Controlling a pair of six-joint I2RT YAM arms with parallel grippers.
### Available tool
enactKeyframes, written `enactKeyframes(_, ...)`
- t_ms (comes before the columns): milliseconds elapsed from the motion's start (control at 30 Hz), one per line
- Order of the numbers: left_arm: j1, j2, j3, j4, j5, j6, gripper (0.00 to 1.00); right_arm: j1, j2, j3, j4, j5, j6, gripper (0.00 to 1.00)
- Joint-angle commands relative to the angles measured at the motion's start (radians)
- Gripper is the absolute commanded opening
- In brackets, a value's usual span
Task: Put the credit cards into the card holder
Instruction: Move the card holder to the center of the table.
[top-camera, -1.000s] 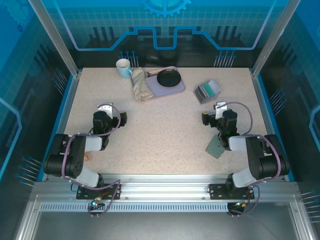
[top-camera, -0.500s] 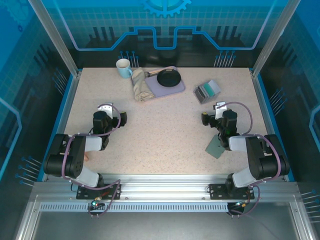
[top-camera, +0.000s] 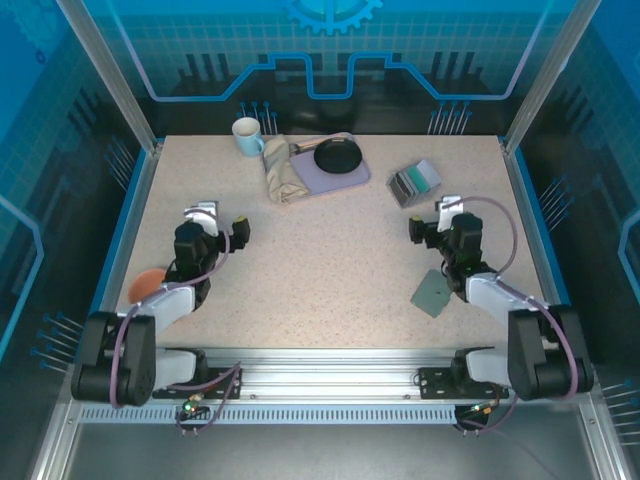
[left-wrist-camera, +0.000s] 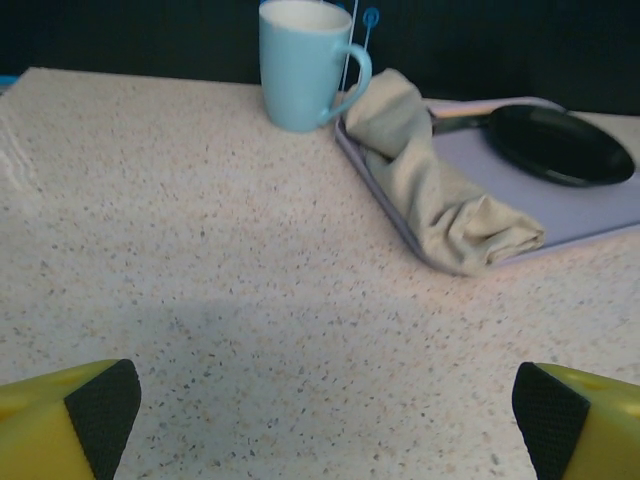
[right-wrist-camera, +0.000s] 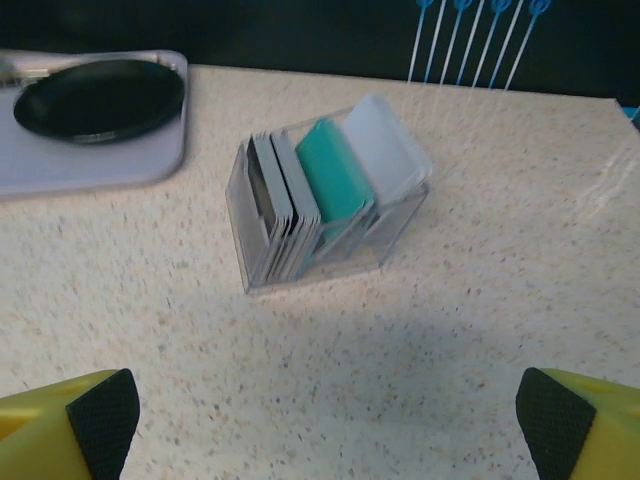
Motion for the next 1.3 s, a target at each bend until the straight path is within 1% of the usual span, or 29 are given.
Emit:
enactKeyframes(0,0.011,-0.125,-0.024,-0.111,0.028,-0.053,0.99,-0.01,-0.104,0.044,-0.302,0.0,0.111,1.0)
enactKeyframes(67,0.011,-0.199,0.004,-0.2,-0.002,-0.098,0.99,-0.011,-0.168,0.06,-0.39,-0.012,0.188,1.0)
enactKeyframes(133,0.01,-0.264,0.061,-0.377,-0.096,-0.242,0.99,-0.011,-0.207,0.1,-0.518,0.022,0.329,1.0)
enactKeyframes(167,0.011,-0.292,0.106,-0.488,-0.153,-0.328,0.99,-0.012,-0.214,0.125,-0.582,0.014,0.36,1.0)
enactKeyframes(200,0.011,-0.314,0.135,-0.559,-0.171,-0.375,0.99,-0.014,-0.218,0.16,-0.663,-0.024,0.359,1.0)
enactKeyframes(233,0.012,-0.332,0.152,-0.601,-0.154,-0.402,0.99,-0.014,-0.214,0.19,-0.74,-0.044,0.36,1.0)
enactKeyframes(267,0.012,-0.353,0.17,-0.655,-0.128,-0.447,0.99,-0.016,-0.204,0.216,-0.818,-0.037,0.413,1.0)
enactKeyframes(300,0.013,-0.369,0.195,-0.734,-0.106,-0.534,0.99,-0.021,-0.189,0.233,-0.89,-0.038,0.462,1.0)
enactKeyframes(333,0.014,-0.373,0.212,-0.773,-0.065,-0.614,0.99,-0.029,-0.166,0.246,-0.947,-0.064,0.482,1.0)
enactKeyframes(400,0.014,-0.35,0.231,-0.747,0.134,-0.638,0.99,-0.047,-0.119,0.272,-1.038,-0.102,0.528,1.0)
enactKeyframes(433,0.014,-0.321,0.25,-0.748,0.223,-0.669,0.99,-0.05,-0.089,0.281,-1.078,-0.132,0.55,0.96)
enactKeyframes(467,0.012,-0.286,0.269,-0.755,0.289,-0.71,0.99,-0.049,-0.067,0.285,-1.099,-0.157,0.562,0.94)
enactKeyframes(500,0.005,-0.247,0.284,-0.752,0.35,-0.73,0.99,-0.05,-0.04,0.287,-1.109,-0.202,0.568,0.91)
enactKeyframes(533,-0.001,-0.224,0.293,-0.747,0.376,-0.731,0.99,-0.048,-0.024,0.286,-1.113,-0.232,0.573,0.89)
enactKeyframes(567,-0.026,-0.184,0.317,-0.758,0.403,-0.714,0.99,-0.043,0.005,0.285,-1.115,-0.271,0.582,0.85)
enactKeyframes(633,-0.084,-0.145,0.347,-0.796,0.361,-0.683,0.99,-0.024,0.033,0.273,-1.115,-0.283,0.608,0.82)
enactKeyframes(667,-0.108,-0.129,0.353,-0.8,0.352,-0.68,0.99,-0.01,0.038,0.265,-1.115,-0.264,0.624,0.81)
enactKeyframes(767,-0.167,-0.066,0.376,-0.803,0.377,-0.673,0.99,0.03,0.038,0.242,-1.103,-0.22,0.643,0.81)
enactKeyframes(833,-0.204,-0.038,0.391,-0.827,0.364,-0.657,0.99,0.05,0.051,0.237,-1.099,-0.208,0.65,0.81)
enactKeyframes(933,-0.245,-0.033,0.379,-0.812,0.339,-0.648,0.99,0.078,0.108,0.232,-1.075,-0.218,0.662,0.81)
enactKeyframes(1000,-0.255,-0.03,0.368,-0.795,0.337,-0.666,0.99,0.118,0.157,0.238,-1.056,-0.229,0.669,0.81)
enactKeyframes(1100,-0.269,-0.017,0.361,-0.795,0.339,-0.682,0.99,0.206,0.217,0.248,-1.007,-0.248,0.704,0.81)
enactKeyframes(1200,-0.29,0.004,0.36,-0.802,0.338,-0.695,0.99,0.289,0.286,0.251,-0.894,-0.324,0.78,0.79)
enactKeyframes(1267,-0.31,0.015,0.357,-0.802,0.331,-0.707,0.99,0.355,0.332,0.278,-0.84,-0.353,0.827,0.78)
